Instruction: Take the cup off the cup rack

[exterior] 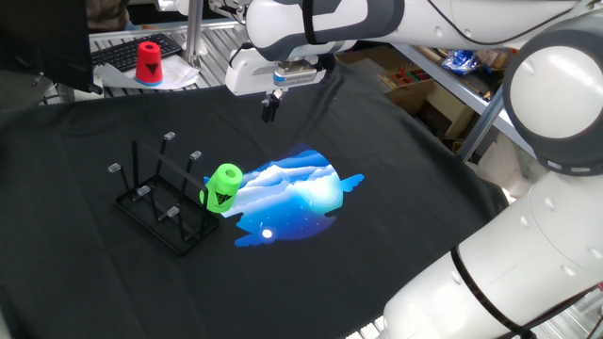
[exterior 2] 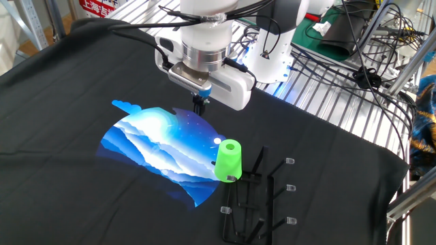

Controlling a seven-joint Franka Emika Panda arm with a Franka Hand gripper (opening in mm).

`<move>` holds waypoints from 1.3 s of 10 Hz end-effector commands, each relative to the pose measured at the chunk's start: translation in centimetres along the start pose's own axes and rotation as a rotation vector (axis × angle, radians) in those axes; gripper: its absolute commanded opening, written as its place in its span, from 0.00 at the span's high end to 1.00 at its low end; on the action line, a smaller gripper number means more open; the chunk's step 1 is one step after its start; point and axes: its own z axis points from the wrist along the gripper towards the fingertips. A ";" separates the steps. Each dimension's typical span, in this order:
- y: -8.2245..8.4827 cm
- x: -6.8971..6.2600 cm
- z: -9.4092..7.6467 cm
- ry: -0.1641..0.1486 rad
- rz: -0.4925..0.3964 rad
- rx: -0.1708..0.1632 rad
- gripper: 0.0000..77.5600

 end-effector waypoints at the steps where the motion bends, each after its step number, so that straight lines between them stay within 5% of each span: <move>1: 0.0 0.0 0.0 0.100 0.123 -0.065 1.00; 3: 0.1 -0.1 -0.2 0.097 0.118 0.044 1.00; 10: 0.6 -0.1 -0.4 0.124 0.158 0.002 1.00; 11: 2.6 0.0 -1.0 0.113 0.181 0.010 1.00; 13: 3.8 0.4 -1.1 0.112 0.151 0.005 1.00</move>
